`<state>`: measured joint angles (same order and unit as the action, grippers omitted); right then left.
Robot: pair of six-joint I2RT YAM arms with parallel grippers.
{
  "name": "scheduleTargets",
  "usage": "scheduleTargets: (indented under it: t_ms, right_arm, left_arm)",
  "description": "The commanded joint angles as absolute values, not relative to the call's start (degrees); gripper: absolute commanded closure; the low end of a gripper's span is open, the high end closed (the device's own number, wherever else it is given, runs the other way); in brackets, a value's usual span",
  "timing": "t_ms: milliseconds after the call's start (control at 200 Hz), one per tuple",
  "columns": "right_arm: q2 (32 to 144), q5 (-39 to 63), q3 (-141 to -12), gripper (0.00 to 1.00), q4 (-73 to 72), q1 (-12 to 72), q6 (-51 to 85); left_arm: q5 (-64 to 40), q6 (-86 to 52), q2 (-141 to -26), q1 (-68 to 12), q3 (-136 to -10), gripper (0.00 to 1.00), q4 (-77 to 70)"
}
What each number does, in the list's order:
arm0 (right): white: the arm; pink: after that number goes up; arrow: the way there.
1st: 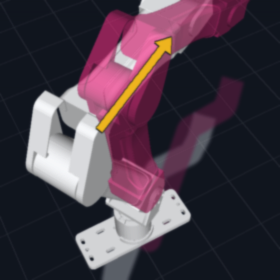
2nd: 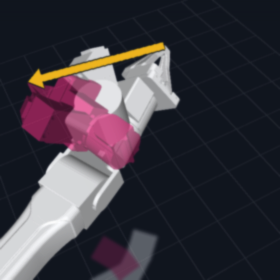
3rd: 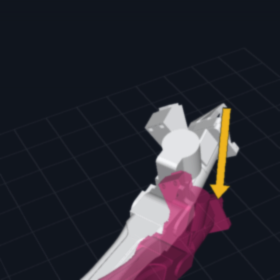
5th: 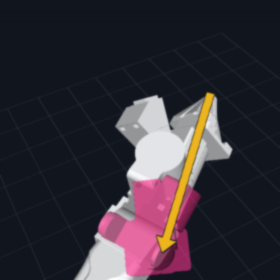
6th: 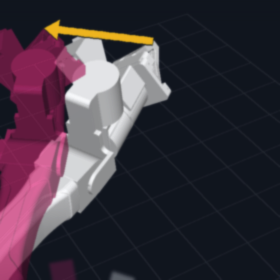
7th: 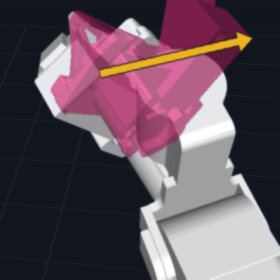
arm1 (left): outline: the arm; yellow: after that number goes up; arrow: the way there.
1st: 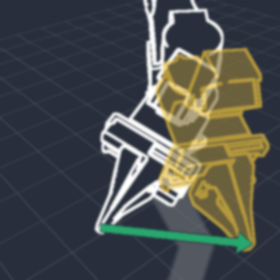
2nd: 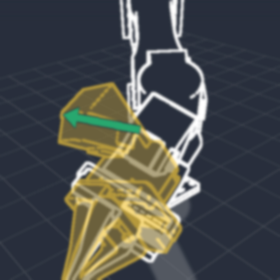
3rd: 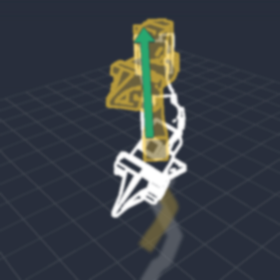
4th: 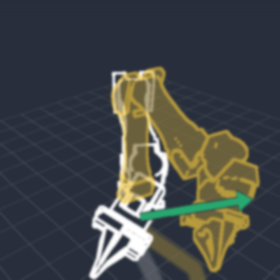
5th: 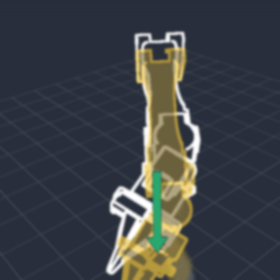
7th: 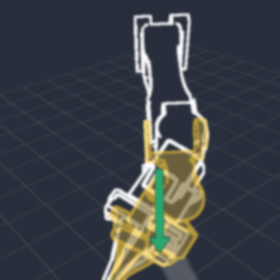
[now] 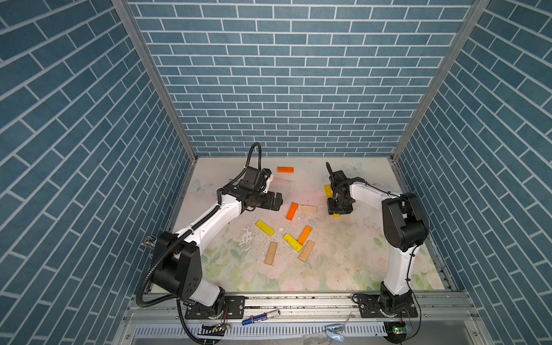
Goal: Assemble the number 6 with building blocks
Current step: Adjust the building block at the center of the board.
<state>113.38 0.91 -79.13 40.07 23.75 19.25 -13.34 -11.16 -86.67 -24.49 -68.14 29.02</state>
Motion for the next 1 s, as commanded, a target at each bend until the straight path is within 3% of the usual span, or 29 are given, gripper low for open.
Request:
scheduleTargets:
  t_ms: [0, 525, 995]
  right_arm:
    - [114.5, 0.9, -79.6, 0.46, 41.0, 24.0, 20.2]
    - [116.4, -3.5, -80.9, 0.52, 43.5, 26.4, 20.9]
    - [115.2, -5.9, -84.1, 0.49, 46.4, 26.7, 20.0]
  left_arm:
    - [-13.3, -11.5, -86.5, -24.1, -68.7, 0.01, 29.4]
    - [-13.4, -11.6, -86.1, -24.2, -68.6, 0.01, 29.3]
    - [-13.4, -11.6, -86.1, -24.2, -68.6, 0.01, 29.3]
